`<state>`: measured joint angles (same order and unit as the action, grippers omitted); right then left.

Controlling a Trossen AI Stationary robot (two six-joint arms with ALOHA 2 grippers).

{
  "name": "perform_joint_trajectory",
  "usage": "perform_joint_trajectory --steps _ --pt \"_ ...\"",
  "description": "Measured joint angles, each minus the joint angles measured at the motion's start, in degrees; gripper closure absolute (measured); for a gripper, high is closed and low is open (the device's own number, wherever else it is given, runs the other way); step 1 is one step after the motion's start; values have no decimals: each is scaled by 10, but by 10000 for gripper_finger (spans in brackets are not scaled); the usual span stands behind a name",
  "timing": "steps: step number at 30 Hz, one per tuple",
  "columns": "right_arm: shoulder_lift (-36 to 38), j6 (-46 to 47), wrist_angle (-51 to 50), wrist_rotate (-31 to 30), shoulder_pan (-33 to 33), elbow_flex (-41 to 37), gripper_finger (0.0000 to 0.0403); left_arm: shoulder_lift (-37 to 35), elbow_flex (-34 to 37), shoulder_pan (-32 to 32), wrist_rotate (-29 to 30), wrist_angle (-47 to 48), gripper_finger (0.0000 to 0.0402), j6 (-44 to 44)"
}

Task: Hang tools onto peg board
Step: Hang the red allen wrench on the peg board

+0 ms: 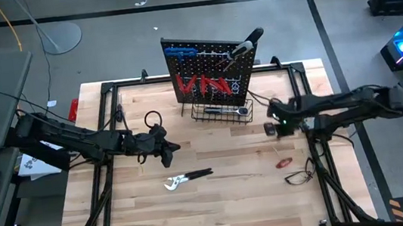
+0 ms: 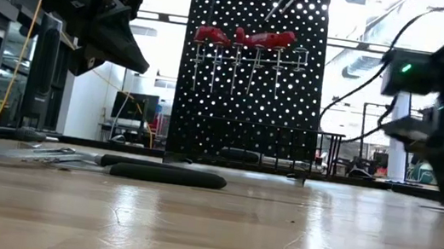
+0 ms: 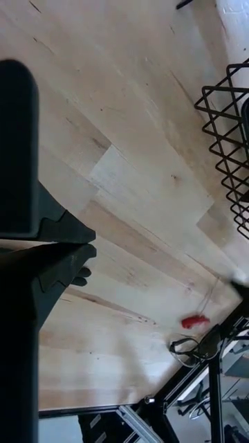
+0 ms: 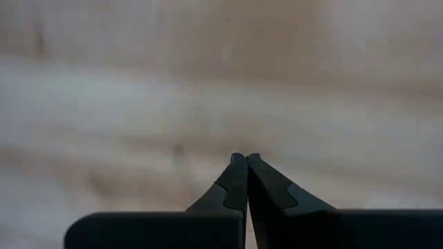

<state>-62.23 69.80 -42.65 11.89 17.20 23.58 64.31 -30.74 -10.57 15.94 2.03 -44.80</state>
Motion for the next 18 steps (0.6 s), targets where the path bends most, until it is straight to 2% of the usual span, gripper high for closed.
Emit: perform_joint_trajectory --steps 4,8,12,15,18 --pt "51 102 1 -14 -106 -2 403 0 0 0 -3 1 402 0" --pt "63 212 27 -35 -207 -1 403 0 0 0 -3 1 402 5" --pt "63 312 34 -108 -297 32 403 0 0 0 -4 2 401 6" --pt "54 364 -4 -152 -351 70 403 0 0 0 -4 2 402 15" --pt "23 394 -60 -135 -387 96 403 0 0 0 -3 3 402 20"
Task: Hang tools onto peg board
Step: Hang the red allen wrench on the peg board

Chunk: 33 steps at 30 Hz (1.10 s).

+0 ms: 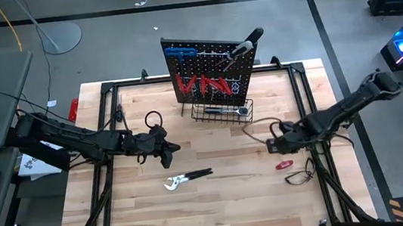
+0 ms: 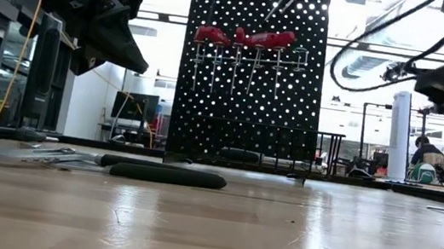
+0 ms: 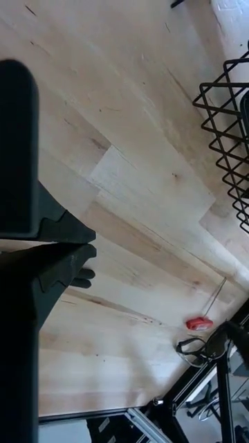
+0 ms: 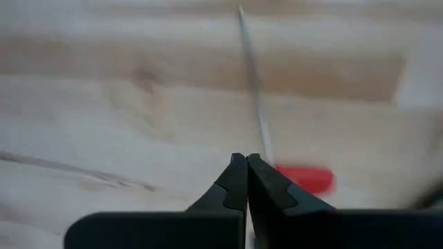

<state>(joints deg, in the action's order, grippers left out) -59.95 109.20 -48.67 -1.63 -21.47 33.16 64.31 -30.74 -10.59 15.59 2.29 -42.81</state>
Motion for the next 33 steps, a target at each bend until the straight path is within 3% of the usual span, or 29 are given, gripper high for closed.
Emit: perform_joint_trajectory --steps 3,12,24,33 --pt "-36 14 3 33 -22 7 403 0 0 0 1 0 402 0" --pt "-113 -45 42 33 -26 8 394 0 0 0 2 0 402 0" --pt "-125 -75 14 24 -25 8 229 0 0 0 2 0 401 -16" --pt "-125 -46 62 42 -25 -23 238 0 0 0 2 0 402 -32"
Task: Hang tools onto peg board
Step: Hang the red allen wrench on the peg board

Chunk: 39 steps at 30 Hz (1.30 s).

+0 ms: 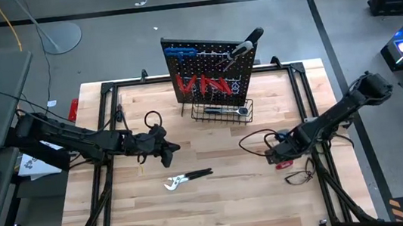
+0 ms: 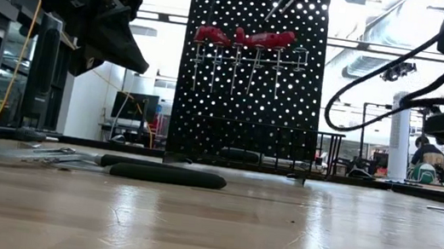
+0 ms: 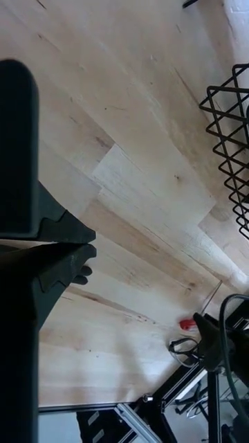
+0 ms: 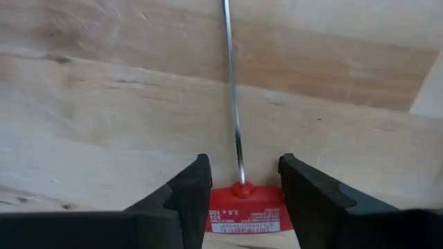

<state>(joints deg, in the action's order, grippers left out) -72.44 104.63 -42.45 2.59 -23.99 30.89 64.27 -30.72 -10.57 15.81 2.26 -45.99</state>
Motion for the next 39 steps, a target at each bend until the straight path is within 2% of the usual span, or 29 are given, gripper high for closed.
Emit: perform_joint_trajectory --steps 7,12,15,18,21,25,28,30,36,39 --pt "-17 -3 28 27 1 -22 287 0 0 0 0 0 402 -4" --pt "-55 -47 37 83 -3 -21 384 0 0 0 -8 -11 402 -4" --pt "-60 -58 40 96 -4 -21 394 -1 0 0 -39 -36 402 0" --pt "-53 -68 21 82 -6 -12 400 -8 0 -1 -75 -71 402 13" --pt "-34 -77 -21 37 -7 12 402 -26 0 -1 -100 -110 401 17" --pt "-10 -70 -62 -55 -23 74 402 -68 -11 -3 -115 -147 402 27" --pt "-3 -74 -99 -132 -35 135 402 -102 -37 -4 -115 -161 402 73" --pt "-3 -87 -89 -198 -42 181 402 -119 -57 -4 -111 -160 401 114" --pt "-2 -222 -40 -411 -47 300 403 -108 -143 -3 -29 -123 389 247" --pt "-2 -336 24 -477 -31 342 403 -74 -189 -2 -5 -93 358 317"
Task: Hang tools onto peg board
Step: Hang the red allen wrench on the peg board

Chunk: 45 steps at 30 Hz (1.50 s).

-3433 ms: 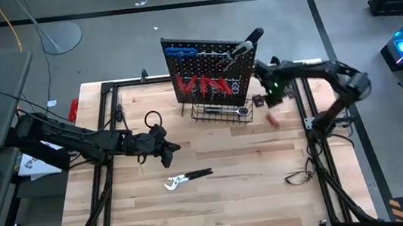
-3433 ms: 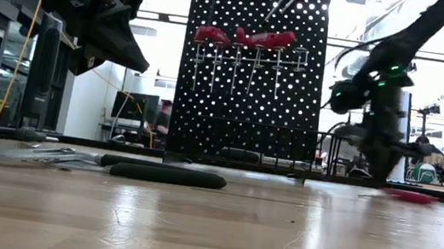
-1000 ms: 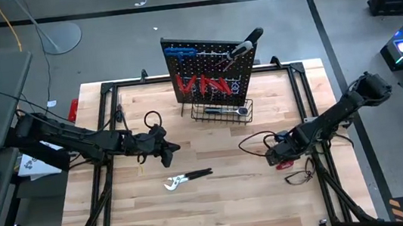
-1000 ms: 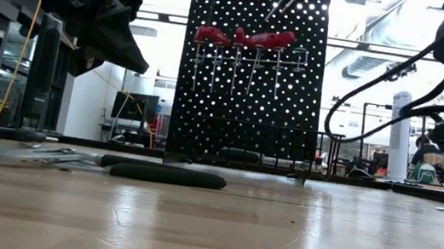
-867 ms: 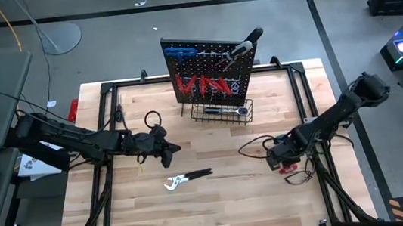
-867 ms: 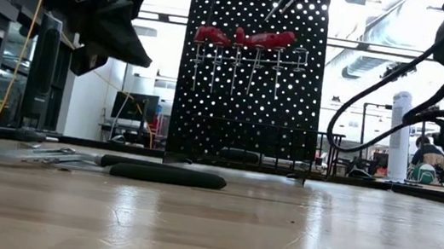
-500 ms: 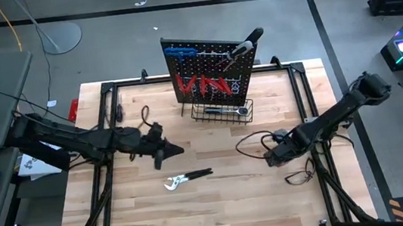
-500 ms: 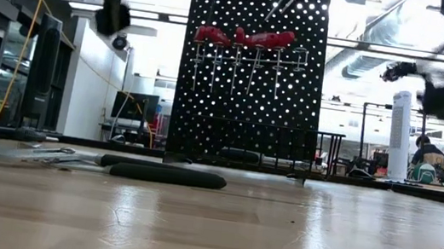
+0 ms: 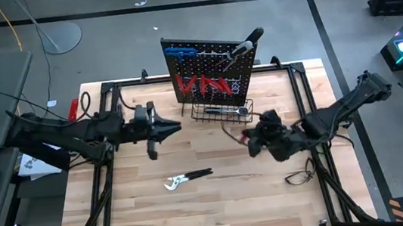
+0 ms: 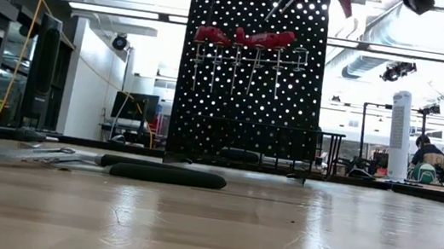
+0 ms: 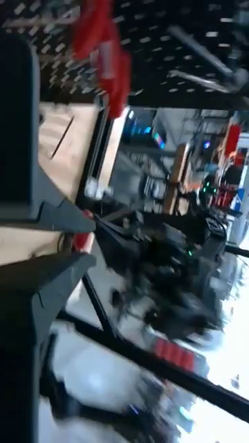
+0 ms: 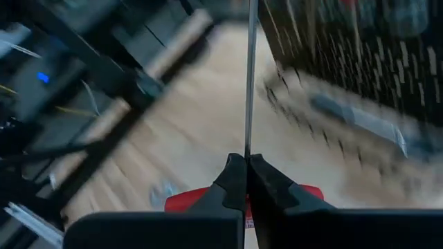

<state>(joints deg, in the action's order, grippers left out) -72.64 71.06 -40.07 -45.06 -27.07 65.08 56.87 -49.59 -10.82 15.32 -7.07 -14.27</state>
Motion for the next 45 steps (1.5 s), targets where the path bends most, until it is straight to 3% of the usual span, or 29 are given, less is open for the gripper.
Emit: perform_joint_trajectory --steps 6,13,17,25,28,30,35,36,45 --pt "-16 -275 151 -30 47 60 403 83 -86 2 63 0 264 75" --pt "-105 -416 182 -41 90 155 403 173 -190 4 110 -2 169 160" --pt "-165 -456 181 -45 96 217 403 205 -229 4 144 0 147 175" --pt "-240 -550 177 -60 94 317 403 217 -238 4 154 -1 145 160" --pt "-248 -551 168 -60 94 327 403 217 -238 1 156 -3 161 160" --pt "-248 -550 167 -62 94 327 403 216 -238 -2 163 -2 197 160" --pt "-248 -546 167 -84 94 328 403 207 -238 -5 161 -2 364 162" --pt "-248 -546 168 -84 94 328 403 204 -238 -5 161 -1 382 163" --pt "-247 -546 171 -81 94 328 403 200 -238 -4 158 2 400 164"
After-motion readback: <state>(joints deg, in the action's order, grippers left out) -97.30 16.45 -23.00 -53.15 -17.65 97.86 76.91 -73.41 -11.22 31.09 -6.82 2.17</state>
